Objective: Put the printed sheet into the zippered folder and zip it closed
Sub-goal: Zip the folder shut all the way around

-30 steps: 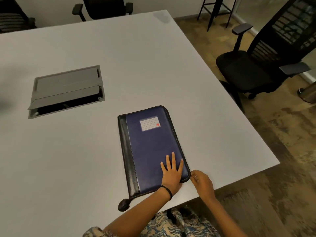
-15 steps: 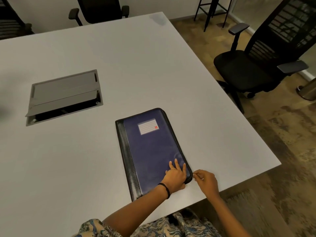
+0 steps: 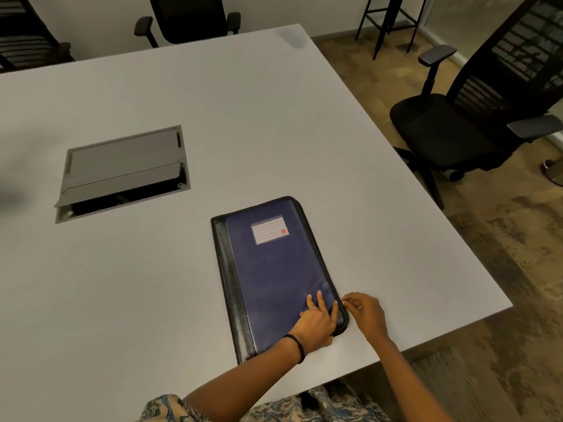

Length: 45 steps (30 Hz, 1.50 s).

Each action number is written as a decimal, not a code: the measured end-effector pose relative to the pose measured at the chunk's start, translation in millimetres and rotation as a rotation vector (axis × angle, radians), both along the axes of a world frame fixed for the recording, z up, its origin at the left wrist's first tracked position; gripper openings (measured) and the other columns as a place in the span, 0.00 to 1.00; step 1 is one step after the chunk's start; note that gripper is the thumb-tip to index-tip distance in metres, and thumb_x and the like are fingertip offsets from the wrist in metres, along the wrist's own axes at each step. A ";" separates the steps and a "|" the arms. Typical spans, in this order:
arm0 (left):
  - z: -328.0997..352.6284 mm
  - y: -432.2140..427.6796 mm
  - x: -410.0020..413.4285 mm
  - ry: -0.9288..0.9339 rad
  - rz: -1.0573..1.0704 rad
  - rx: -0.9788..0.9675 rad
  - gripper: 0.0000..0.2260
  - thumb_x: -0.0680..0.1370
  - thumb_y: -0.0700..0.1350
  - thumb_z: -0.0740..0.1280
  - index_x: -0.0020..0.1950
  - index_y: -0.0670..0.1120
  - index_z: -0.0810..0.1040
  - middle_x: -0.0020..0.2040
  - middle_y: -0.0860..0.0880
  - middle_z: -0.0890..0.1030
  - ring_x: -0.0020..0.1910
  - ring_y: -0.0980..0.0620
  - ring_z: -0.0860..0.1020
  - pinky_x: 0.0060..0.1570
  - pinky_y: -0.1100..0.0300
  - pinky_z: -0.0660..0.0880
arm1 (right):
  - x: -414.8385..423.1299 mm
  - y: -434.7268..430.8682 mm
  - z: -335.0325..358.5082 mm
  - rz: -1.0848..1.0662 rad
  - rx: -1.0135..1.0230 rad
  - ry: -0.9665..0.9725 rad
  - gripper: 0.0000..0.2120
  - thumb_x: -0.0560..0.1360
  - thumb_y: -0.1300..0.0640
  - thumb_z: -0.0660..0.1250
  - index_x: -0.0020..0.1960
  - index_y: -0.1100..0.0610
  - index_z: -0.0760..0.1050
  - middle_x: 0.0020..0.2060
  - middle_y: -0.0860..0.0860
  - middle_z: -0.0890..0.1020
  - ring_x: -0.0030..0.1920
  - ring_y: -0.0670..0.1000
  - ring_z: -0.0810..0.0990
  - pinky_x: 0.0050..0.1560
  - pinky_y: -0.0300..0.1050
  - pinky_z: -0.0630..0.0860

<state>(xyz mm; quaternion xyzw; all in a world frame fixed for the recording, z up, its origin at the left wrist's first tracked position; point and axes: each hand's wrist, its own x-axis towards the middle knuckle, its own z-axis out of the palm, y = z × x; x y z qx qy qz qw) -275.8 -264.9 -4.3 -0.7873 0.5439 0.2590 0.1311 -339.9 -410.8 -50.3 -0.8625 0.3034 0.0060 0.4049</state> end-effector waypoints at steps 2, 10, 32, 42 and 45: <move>-3.0 5.2 0.4 -0.035 -0.049 -0.037 0.27 0.83 0.48 0.52 0.76 0.38 0.47 0.74 0.27 0.52 0.66 0.21 0.62 0.50 0.39 0.79 | 1.6 -6.2 0.8 0.053 0.048 -0.018 0.04 0.72 0.64 0.68 0.45 0.61 0.81 0.42 0.57 0.85 0.41 0.53 0.81 0.44 0.45 0.78; 2.1 6.6 16.5 -0.091 -0.330 -0.177 0.15 0.76 0.46 0.66 0.64 0.51 0.73 0.60 0.52 0.78 0.46 0.55 0.80 0.30 0.66 0.77 | 12.1 -22.3 -1.3 0.151 0.135 0.016 0.05 0.71 0.68 0.69 0.44 0.62 0.82 0.41 0.58 0.85 0.42 0.53 0.82 0.42 0.29 0.75; 16.8 -37.1 35.2 0.230 -0.247 -0.241 0.16 0.81 0.35 0.56 0.68 0.36 0.68 0.56 0.34 0.78 0.53 0.37 0.78 0.53 0.49 0.74 | 40.5 -32.8 9.2 0.215 0.083 -0.057 0.04 0.70 0.67 0.70 0.41 0.60 0.82 0.38 0.56 0.85 0.40 0.52 0.83 0.45 0.40 0.79; 13.4 -37.7 40.4 0.239 -0.190 -0.178 0.18 0.82 0.38 0.56 0.73 0.39 0.63 0.63 0.36 0.75 0.60 0.37 0.75 0.62 0.49 0.73 | 93.8 -39.8 6.1 0.272 0.078 -0.032 0.04 0.72 0.63 0.69 0.45 0.60 0.82 0.42 0.55 0.85 0.44 0.52 0.82 0.48 0.45 0.79; 13.2 -38.3 44.5 0.217 -0.220 -0.147 0.19 0.82 0.38 0.57 0.72 0.40 0.62 0.63 0.36 0.75 0.60 0.38 0.75 0.61 0.49 0.74 | 103.0 -39.8 5.5 0.289 0.077 -0.027 0.04 0.72 0.63 0.69 0.45 0.61 0.82 0.43 0.56 0.85 0.44 0.52 0.82 0.49 0.44 0.79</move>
